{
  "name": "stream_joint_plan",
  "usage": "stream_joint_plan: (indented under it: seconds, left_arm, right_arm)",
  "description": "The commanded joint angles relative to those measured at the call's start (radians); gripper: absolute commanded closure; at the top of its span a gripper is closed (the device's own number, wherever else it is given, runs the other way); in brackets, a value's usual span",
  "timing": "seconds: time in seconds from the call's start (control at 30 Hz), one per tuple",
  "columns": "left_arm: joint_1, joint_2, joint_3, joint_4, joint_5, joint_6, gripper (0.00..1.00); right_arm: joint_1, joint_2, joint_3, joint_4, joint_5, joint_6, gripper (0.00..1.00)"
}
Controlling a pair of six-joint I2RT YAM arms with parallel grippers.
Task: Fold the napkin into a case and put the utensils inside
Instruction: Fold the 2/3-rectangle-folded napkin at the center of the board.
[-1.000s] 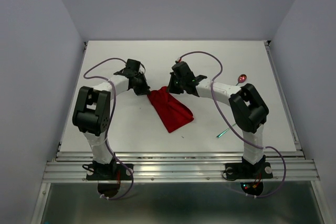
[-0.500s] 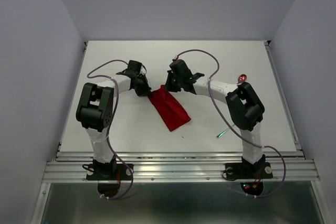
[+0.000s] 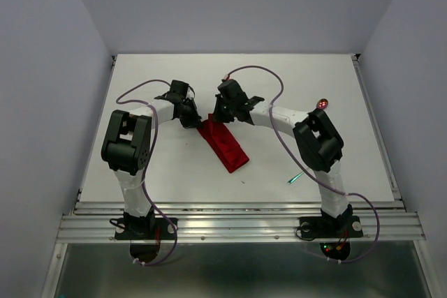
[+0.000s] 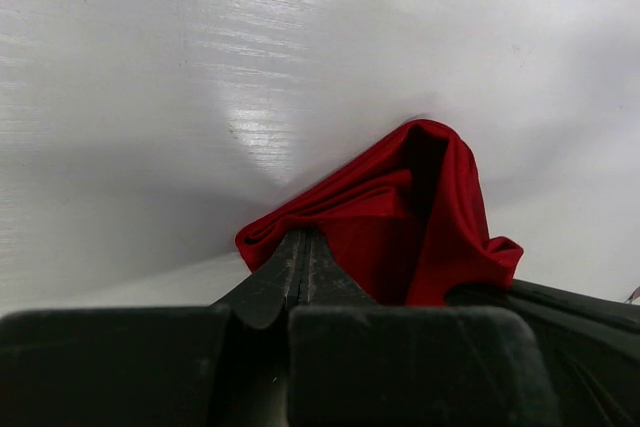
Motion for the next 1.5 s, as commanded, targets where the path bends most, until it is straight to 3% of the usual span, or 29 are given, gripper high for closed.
stream_joint_plan:
  seconds: [0.0,0.83,1.2,1.47]
  left_arm:
    - [-0.001,0.002,0.003,0.003,0.008,-0.001,1.0]
    - [-0.001,0.002,0.018,-0.001,0.025,-0.008,1.0]
    - [0.017,-0.146,0.012,0.013,0.045,-0.034,1.0]
    - [0.027,-0.176,0.023,0.025,0.077,-0.054,0.87]
  right_arm:
    - [0.022,0.017,0.06,0.006,-0.006,-0.007,0.99]
    - [0.061,0.124,0.111,-0.013,-0.032,-0.022,0.99]
    - [0.061,0.123,0.074,-0.01,-0.023,-0.031,0.99]
    - [0.061,0.112,0.071,-0.005,-0.026,-0.038,0.99]
